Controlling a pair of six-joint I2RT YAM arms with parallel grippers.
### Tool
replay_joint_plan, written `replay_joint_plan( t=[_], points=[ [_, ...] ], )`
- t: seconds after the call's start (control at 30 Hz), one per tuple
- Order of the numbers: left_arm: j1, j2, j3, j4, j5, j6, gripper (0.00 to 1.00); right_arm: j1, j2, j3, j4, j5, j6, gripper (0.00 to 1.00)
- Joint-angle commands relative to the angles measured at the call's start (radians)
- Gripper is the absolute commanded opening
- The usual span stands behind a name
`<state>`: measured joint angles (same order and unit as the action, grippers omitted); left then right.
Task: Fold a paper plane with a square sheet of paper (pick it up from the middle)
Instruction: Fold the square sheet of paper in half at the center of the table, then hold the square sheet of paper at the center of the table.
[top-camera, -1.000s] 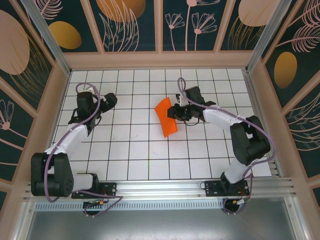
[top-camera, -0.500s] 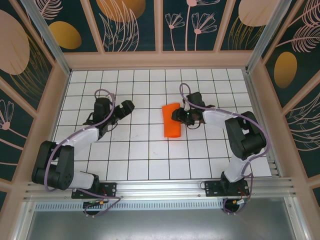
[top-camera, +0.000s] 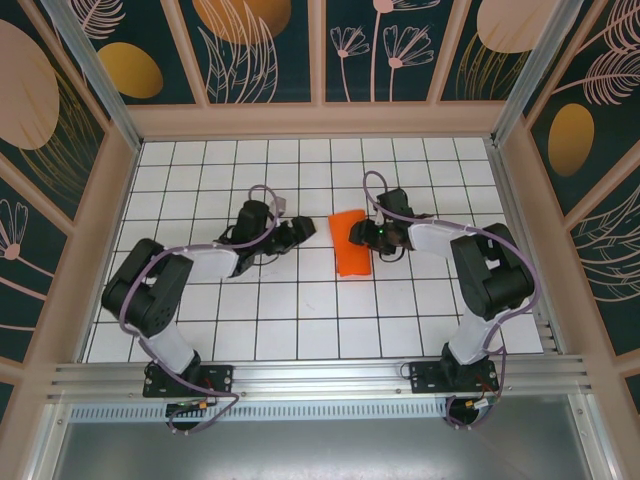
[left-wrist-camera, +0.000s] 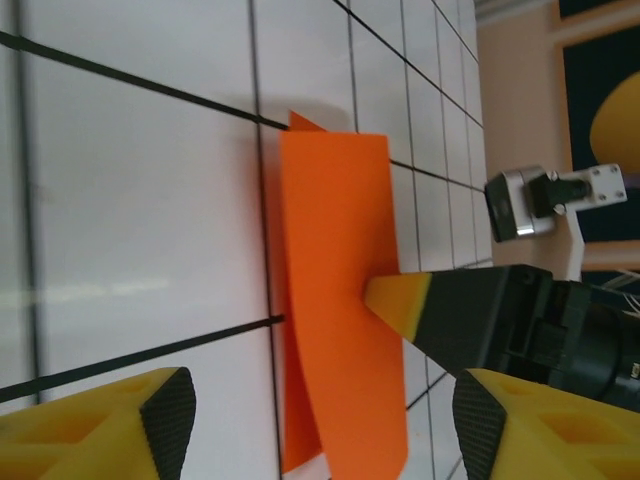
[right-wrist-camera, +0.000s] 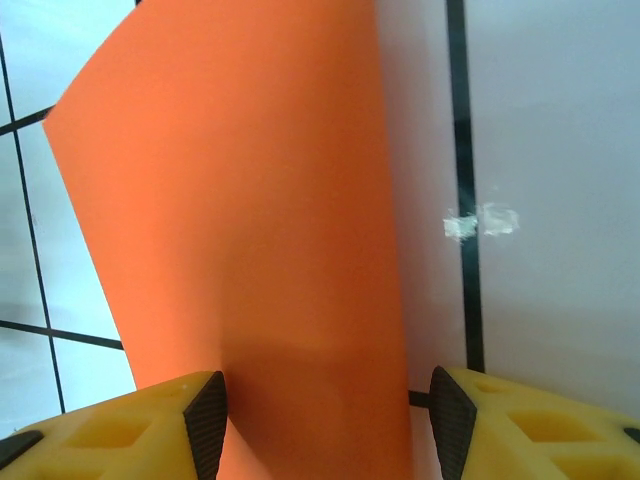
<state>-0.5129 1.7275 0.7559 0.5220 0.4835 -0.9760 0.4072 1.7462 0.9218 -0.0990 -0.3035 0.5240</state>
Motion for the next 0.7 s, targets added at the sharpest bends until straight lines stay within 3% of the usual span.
replay_joint_plan(
  t=[0.0, 0.4, 0.67],
  points=[
    [-0.036, 0.069, 0.052, 0.101, 0.047, -0.059, 0.67, -0.019, -0.054, -0.024, 0.05, -0.053, 0.029, 0.59],
    [-0.101, 0.207, 0.109, 0.276, 0.065, -0.16, 0.55, -0.048, -0.067, -0.049, 0.096, -0.14, 0.088, 0.59],
    [-0.114, 0.243, 0.118, 0.295, 0.067, -0.174, 0.29, -0.056, -0.07, -0.05, 0.094, -0.15, 0.102, 0.58]
  ],
)
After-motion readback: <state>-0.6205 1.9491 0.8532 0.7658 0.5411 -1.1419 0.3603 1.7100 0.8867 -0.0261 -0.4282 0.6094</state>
